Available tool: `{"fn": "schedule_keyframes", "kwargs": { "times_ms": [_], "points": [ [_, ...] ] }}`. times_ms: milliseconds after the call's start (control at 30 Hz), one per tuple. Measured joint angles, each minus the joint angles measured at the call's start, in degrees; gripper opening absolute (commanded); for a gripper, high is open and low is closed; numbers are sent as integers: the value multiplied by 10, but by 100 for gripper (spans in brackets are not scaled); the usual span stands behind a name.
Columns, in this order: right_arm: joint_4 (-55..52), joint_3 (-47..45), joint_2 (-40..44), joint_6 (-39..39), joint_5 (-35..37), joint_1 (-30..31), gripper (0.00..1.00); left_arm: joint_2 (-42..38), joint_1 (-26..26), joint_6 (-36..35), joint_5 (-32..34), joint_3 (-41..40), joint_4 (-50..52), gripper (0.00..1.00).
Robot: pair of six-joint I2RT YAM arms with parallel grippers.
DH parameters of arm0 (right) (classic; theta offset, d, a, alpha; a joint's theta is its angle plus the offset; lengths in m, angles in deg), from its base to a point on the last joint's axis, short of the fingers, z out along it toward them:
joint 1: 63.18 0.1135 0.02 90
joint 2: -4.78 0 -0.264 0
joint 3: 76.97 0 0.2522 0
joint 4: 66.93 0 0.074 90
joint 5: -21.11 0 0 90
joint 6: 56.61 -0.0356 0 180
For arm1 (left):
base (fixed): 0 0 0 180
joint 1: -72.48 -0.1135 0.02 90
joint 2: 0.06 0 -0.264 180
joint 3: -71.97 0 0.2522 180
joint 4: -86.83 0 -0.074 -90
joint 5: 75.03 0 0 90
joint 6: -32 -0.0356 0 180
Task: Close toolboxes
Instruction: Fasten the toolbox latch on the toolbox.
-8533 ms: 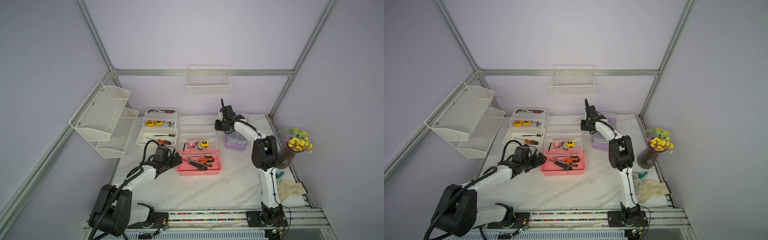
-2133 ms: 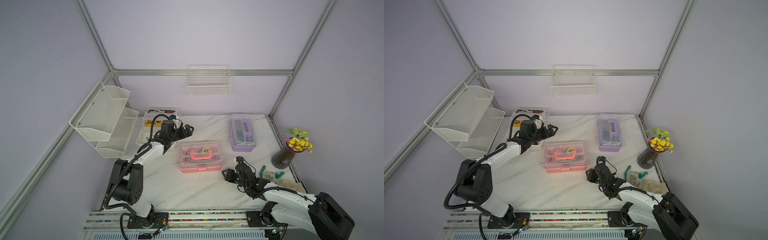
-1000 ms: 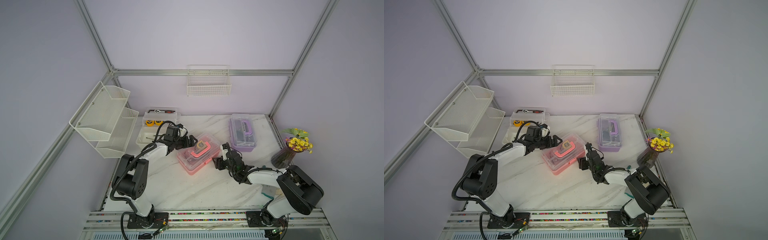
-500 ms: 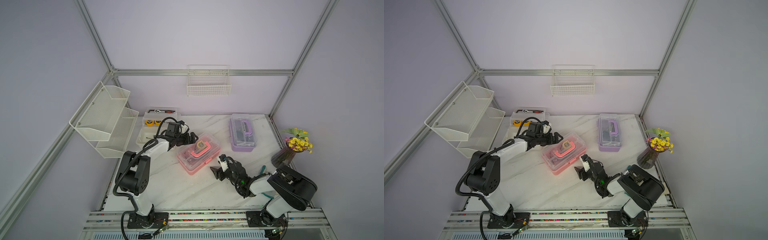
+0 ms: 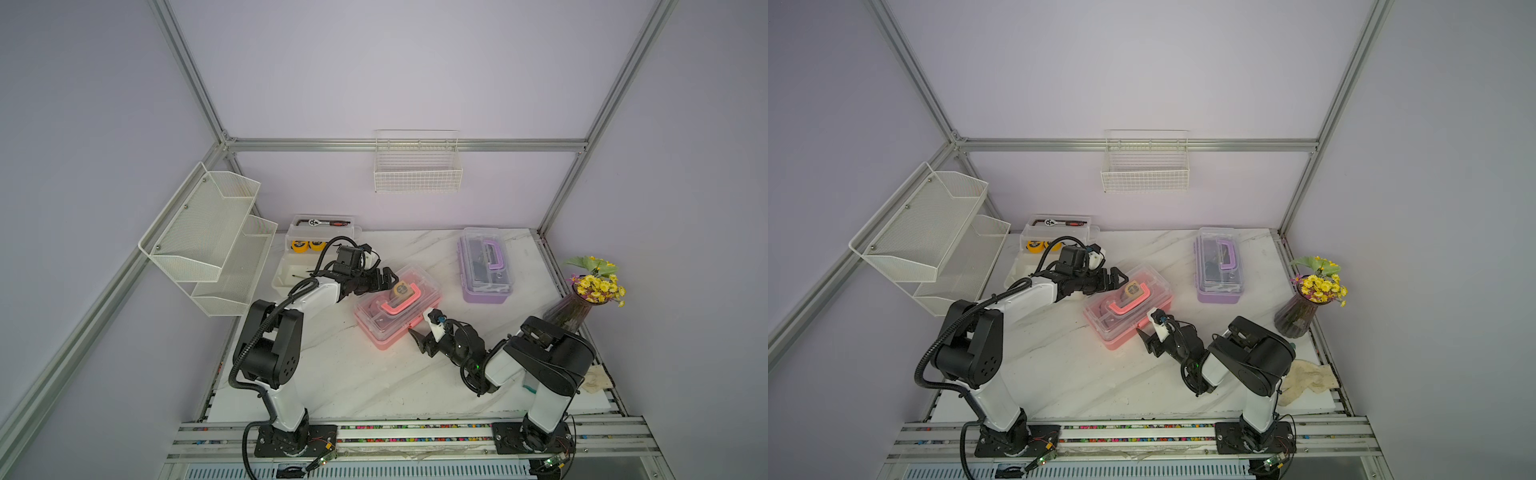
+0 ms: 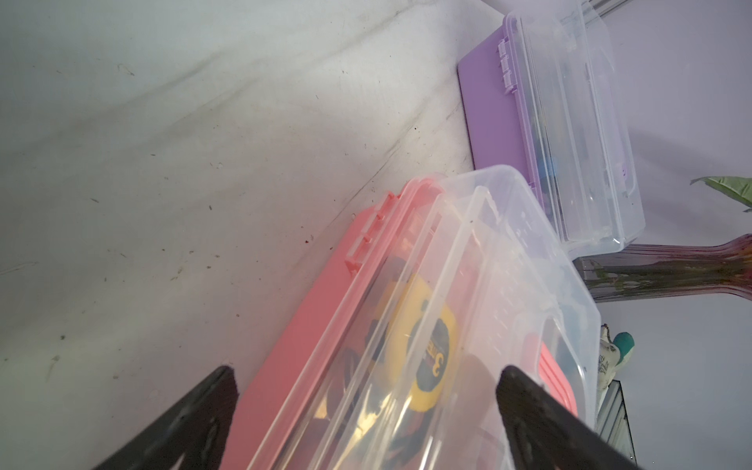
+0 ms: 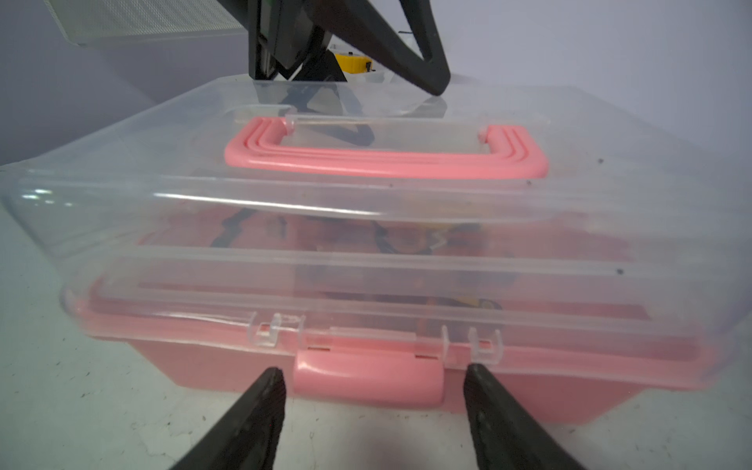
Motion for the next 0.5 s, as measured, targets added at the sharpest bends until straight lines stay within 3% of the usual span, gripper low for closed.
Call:
{"fn": "schedule_keyframes", "kwargs": {
  "times_ms": [267,500],
  "points": [
    [23,7,-22,7,15,4,52,0,2,0,0,0,0,99],
    [24,5,-19,10,20,5,45,0,4,0,1,0,0,99]
  ]
}}
